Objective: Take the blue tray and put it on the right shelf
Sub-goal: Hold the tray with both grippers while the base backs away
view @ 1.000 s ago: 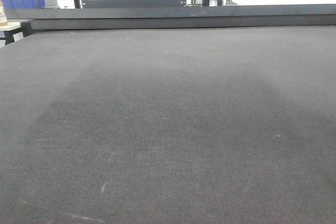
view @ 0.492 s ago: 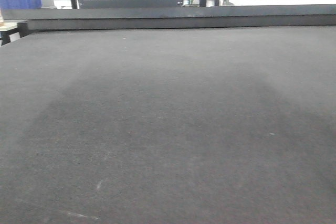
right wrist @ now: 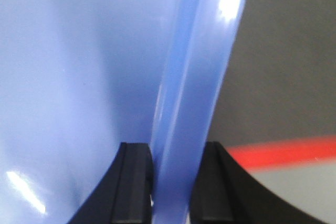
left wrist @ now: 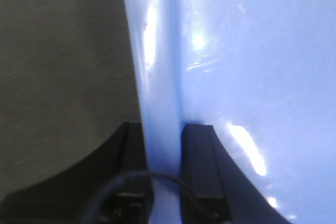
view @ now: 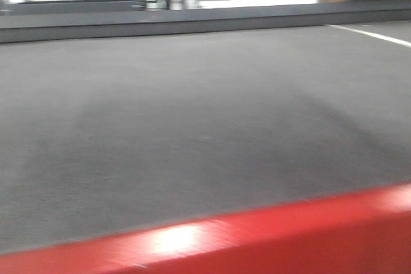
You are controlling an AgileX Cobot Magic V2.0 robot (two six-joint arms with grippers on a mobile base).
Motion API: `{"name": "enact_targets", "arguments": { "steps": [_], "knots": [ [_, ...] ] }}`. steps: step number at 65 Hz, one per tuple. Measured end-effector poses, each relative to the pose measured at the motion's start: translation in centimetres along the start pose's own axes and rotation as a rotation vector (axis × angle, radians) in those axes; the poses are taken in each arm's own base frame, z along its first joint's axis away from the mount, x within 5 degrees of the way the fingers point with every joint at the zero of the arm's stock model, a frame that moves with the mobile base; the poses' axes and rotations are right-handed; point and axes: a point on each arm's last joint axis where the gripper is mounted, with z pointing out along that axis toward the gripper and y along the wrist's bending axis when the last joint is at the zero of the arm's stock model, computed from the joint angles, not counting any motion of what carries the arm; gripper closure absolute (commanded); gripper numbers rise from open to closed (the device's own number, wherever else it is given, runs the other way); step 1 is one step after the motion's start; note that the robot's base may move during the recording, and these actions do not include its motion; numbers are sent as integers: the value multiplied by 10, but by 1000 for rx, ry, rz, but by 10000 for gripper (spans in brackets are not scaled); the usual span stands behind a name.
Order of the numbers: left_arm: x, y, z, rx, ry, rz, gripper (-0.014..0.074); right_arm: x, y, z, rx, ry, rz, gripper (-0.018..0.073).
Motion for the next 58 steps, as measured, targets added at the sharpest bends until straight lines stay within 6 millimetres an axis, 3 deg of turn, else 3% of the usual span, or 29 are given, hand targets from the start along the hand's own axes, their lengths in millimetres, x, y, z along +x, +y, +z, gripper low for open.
{"name": "enact_targets", "arguments": {
  "steps": [58],
  "knots": [
    [1, -2, 0, 26, 13, -9, 645, -1, -1, 0, 15, -7, -8, 503]
  ]
}}
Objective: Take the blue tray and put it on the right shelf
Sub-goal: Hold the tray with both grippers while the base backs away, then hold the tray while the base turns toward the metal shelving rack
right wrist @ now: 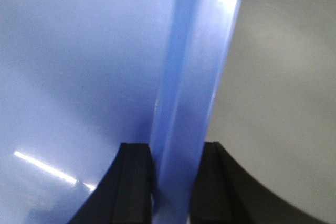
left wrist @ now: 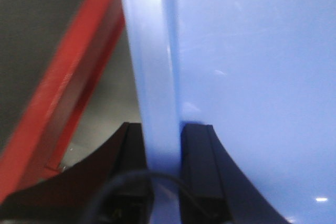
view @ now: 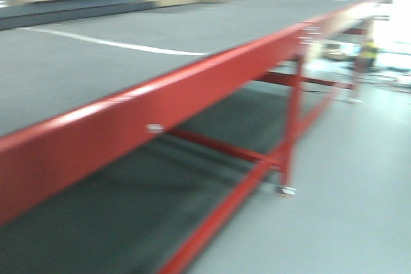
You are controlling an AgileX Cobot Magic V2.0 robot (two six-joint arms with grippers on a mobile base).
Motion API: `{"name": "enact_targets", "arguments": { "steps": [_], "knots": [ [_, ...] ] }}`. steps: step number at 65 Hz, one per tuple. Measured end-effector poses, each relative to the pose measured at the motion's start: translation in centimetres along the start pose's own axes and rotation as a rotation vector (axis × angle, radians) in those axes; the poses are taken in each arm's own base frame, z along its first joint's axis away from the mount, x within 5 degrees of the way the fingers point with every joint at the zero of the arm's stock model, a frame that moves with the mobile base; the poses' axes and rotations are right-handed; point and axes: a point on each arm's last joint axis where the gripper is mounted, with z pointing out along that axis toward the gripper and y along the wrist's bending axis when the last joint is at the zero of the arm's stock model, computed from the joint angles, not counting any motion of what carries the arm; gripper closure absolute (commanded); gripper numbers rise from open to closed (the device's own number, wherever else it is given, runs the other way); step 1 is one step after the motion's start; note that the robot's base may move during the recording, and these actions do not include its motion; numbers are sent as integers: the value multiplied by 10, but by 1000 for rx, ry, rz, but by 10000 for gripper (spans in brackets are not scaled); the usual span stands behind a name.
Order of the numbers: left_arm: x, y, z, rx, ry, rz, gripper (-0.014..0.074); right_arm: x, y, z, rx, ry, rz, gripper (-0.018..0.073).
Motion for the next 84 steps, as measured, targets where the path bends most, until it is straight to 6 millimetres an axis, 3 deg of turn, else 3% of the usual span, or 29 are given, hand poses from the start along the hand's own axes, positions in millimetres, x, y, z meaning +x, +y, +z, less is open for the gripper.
{"name": "enact_targets", "arguments": {
  "steps": [84],
  "knots": [
    [1, 0, 0, 3, 6, -2, 645, 0, 0, 0, 0, 0, 0, 503]
  ]
}}
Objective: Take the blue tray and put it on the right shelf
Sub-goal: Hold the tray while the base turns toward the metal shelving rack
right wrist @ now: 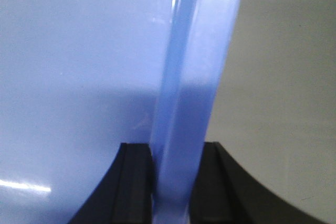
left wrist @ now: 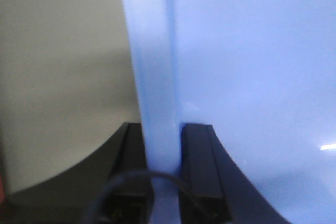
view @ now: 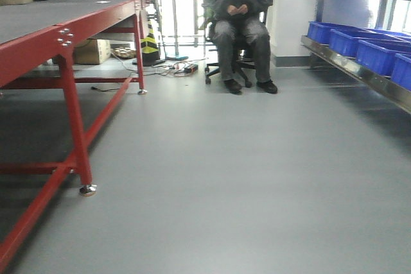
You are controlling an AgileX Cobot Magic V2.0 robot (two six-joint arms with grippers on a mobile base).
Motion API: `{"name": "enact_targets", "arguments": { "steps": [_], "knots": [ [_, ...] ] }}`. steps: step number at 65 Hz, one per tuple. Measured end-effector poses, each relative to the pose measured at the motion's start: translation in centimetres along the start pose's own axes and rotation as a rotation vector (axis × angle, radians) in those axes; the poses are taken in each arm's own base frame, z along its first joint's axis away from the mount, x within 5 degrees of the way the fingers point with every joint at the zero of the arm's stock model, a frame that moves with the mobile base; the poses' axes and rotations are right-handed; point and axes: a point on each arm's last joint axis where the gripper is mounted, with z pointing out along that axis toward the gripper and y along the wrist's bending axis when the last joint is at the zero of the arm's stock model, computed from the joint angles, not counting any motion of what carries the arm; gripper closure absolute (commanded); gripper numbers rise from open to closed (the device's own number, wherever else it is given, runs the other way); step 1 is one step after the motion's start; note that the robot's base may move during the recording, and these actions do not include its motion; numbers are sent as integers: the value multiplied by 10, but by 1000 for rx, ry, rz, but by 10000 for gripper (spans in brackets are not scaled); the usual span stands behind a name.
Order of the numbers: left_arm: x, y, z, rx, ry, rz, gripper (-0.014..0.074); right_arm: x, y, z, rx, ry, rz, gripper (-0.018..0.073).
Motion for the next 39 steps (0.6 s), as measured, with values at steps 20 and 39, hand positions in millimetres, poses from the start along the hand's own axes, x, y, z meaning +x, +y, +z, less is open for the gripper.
{"name": "enact_targets", "arguments": {
  "steps": [20, 39],
  "knots": [
    [0, 0, 0, -1, 2, 0, 645, 0, 0, 0, 0, 0, 0, 503],
    [0, 0, 0, -1, 2, 0, 645, 0, 0, 0, 0, 0, 0, 503]
  ]
}}
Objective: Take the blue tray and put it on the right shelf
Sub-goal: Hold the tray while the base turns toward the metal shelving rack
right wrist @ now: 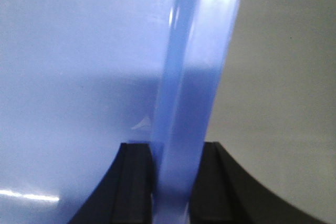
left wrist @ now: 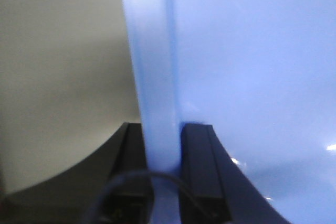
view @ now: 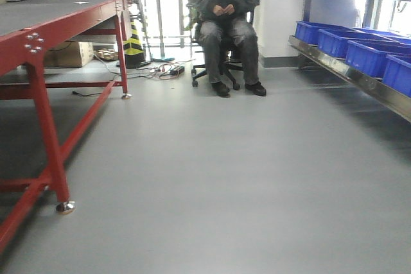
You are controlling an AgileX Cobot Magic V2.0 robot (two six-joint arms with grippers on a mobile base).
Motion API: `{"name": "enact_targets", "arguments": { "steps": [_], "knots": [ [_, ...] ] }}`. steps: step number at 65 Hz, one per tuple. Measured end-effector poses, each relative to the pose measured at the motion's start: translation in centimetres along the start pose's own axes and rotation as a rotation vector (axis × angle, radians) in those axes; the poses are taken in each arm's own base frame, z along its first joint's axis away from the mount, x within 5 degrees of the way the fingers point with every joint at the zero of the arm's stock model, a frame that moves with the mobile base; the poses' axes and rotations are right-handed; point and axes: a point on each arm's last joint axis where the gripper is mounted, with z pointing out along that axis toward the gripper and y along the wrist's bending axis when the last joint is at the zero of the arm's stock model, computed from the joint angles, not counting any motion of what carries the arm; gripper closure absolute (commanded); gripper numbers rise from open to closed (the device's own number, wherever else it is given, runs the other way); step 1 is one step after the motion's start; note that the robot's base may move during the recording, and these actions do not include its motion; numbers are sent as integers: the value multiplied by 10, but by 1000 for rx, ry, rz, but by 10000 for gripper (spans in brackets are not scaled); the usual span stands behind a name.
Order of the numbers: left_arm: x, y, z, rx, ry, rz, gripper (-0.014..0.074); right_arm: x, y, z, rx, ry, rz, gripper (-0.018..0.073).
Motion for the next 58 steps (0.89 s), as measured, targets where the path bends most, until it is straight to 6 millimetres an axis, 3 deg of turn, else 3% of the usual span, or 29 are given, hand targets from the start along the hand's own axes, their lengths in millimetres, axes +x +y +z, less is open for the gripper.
{"name": "enact_targets", "arguments": {
  "steps": [58],
  "knots": [
    [0, 0, 0, 2, 1, -1, 645, 0, 0, 0, 0, 0, 0, 503]
  ]
}}
